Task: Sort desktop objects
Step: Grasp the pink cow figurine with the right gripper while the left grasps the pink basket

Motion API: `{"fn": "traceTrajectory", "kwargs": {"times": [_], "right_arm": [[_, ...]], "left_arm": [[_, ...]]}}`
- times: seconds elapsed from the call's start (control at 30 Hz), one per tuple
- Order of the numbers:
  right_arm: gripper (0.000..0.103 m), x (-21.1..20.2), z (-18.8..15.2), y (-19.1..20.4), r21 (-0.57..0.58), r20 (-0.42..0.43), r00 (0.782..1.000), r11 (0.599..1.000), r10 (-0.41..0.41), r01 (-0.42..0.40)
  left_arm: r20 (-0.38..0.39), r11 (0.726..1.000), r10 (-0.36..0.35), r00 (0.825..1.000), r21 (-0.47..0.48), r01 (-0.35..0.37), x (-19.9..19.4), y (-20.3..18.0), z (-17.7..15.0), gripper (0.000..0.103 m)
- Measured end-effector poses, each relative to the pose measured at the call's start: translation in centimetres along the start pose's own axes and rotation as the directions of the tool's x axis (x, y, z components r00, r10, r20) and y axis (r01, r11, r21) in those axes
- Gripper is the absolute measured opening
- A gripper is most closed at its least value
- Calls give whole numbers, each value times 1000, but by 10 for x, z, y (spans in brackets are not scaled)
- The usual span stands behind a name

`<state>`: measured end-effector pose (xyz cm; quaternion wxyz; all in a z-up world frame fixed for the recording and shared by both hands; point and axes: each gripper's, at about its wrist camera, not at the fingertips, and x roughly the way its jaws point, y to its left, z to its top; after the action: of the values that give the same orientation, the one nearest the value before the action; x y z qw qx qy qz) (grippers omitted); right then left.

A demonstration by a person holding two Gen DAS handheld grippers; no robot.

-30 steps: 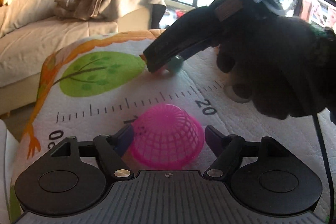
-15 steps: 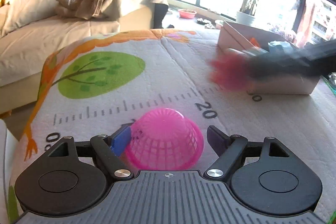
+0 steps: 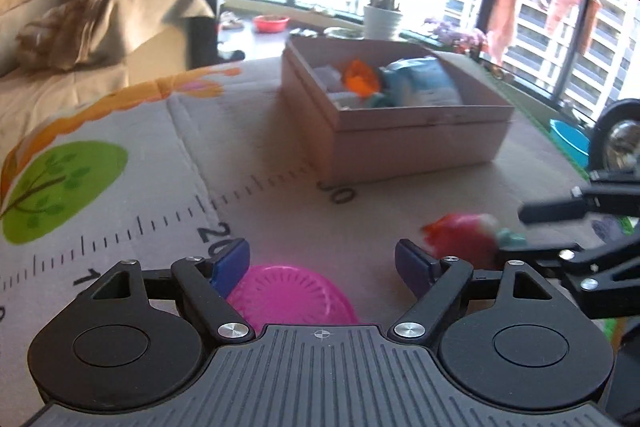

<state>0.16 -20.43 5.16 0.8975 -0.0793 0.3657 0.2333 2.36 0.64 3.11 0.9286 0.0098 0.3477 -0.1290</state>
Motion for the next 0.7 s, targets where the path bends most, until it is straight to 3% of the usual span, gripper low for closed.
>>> {"fn": "traceTrajectory", "kwargs": {"times": [0.1,0.2,0.37,0.57,0.7], "right_arm": [[63,1,2,9,-64,37,999,998,-5,7],[65,10,4,18,-112,47,999,994,19,-13],[66,26,4,34,-186,29,997,981,66,-60],[55,32,5,32,-144,10,995,984,104,-102],[53,28,1,27,-136,22,998,989,65,-61]], "left_arm": [[15,999,8,1000,46,-8,-12,2,-6,94],[3,995,50,999,87,-50,-20,5,-14,94],[-53,993,101,993,70,-97,-21,17,-24,95],[-84,994,107,991,29,-105,-15,23,-26,93],[-82,996,89,993,18,-88,-9,19,-25,83]]}}
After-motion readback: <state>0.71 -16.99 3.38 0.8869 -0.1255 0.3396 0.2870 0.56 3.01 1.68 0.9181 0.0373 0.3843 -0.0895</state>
